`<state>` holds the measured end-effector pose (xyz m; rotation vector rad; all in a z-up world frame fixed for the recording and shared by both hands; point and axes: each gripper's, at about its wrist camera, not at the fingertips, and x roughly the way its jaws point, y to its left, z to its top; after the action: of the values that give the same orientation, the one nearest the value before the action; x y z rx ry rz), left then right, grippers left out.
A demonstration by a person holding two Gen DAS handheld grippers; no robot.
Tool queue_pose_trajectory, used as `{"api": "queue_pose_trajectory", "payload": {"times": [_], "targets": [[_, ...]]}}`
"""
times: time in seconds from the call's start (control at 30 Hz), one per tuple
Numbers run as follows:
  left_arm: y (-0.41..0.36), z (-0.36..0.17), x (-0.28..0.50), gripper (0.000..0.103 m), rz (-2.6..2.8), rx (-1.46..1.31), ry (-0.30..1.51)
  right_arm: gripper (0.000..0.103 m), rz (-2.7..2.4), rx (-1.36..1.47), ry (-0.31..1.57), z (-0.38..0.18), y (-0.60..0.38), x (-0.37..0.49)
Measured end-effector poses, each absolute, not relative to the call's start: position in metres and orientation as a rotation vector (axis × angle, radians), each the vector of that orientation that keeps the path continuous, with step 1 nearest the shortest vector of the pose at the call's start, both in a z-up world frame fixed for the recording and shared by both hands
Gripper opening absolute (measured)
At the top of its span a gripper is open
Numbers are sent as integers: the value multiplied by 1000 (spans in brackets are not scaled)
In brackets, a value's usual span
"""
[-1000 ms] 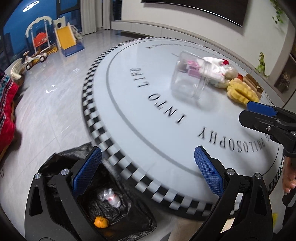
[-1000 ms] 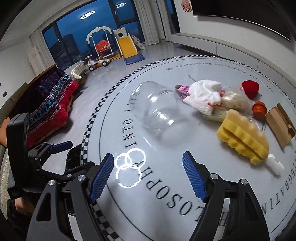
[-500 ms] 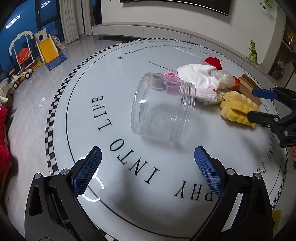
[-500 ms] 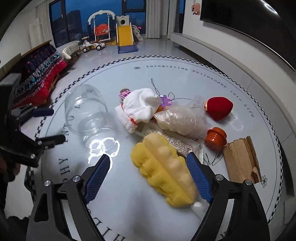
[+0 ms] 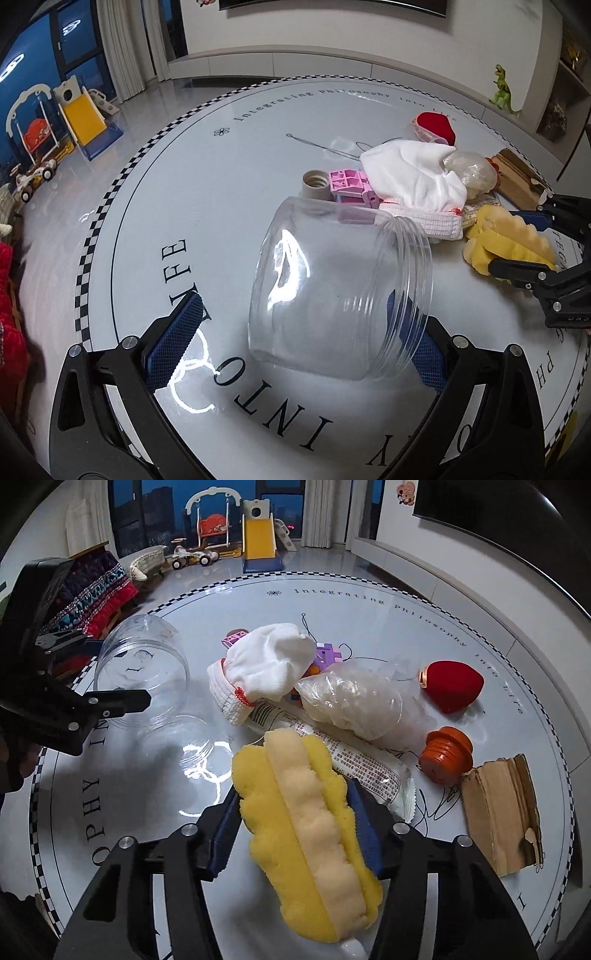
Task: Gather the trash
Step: 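Grasp the clear plastic jar with the left tool while the right tool grasps the yellow sponge, then carry jar and sponge to the trash bag and release both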
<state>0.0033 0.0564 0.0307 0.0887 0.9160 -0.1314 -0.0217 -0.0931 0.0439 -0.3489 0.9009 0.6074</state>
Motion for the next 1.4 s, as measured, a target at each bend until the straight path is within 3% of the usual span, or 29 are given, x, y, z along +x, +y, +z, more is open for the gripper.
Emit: {"api": "queue_pose_trajectory", "payload": {"times": [0.03, 0.1, 0.17, 0.2, 0.9, 1.4], "targets": [[55, 30, 4, 97, -137, 94, 914, 54, 604, -340, 899, 45, -94, -23], [53, 29, 4, 87, -135, 99, 921, 52, 598, -313, 901, 47, -97, -25], [54, 27, 6, 54, -136, 91, 939, 51, 594, -286, 900, 49, -101, -24], [55, 27, 6, 52, -131, 86, 945, 51, 591, -272, 898, 50, -104, -22], [50, 49, -74, 48, -98, 89, 890, 51, 561, -66, 824, 98, -91, -77], [93, 66, -157, 47, -24, 44, 822, 51, 669, -84, 777, 120, -29, -136]]}}
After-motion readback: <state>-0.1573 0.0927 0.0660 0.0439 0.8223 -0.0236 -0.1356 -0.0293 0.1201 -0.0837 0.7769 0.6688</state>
